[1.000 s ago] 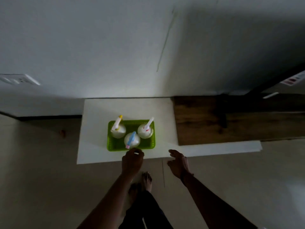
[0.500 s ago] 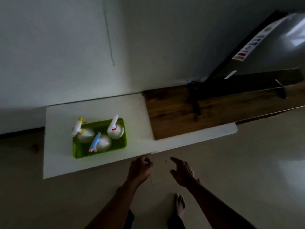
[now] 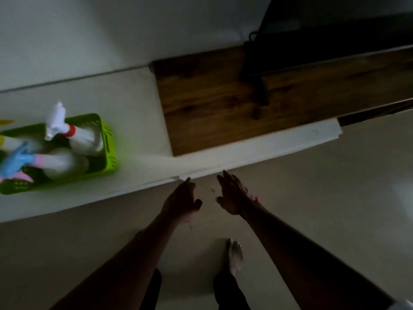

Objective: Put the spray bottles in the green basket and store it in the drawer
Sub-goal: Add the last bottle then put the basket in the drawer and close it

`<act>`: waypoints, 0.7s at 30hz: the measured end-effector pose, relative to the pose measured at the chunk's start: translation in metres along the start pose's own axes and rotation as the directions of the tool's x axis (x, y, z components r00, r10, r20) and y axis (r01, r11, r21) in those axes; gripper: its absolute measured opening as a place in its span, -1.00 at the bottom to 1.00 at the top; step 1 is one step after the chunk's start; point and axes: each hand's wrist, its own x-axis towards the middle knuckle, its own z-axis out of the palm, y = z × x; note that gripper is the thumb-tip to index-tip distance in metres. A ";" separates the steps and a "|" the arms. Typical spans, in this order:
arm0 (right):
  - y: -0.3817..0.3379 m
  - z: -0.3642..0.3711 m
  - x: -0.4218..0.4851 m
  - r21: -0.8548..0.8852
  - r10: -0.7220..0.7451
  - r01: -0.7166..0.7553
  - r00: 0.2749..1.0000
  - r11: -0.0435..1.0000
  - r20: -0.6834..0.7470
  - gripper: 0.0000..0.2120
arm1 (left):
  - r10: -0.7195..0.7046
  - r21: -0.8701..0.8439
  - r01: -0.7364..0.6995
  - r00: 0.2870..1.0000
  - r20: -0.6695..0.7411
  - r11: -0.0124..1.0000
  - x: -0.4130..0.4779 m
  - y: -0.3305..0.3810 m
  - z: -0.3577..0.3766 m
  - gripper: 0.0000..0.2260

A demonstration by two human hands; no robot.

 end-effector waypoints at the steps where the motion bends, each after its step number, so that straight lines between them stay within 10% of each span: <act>1: 0.004 -0.002 0.004 -0.034 -0.029 0.029 1.000 0.999 0.003 -0.28 | 0.007 0.030 -0.007 1.000 -0.006 1.000 0.005 -0.001 0.004 -0.37; 21: 0.017 0.001 0.026 -0.387 -0.096 0.055 0.992 0.920 -0.087 -0.10 | 0.078 0.326 -0.104 0.993 0.091 0.940 0.024 -0.011 0.029 -0.24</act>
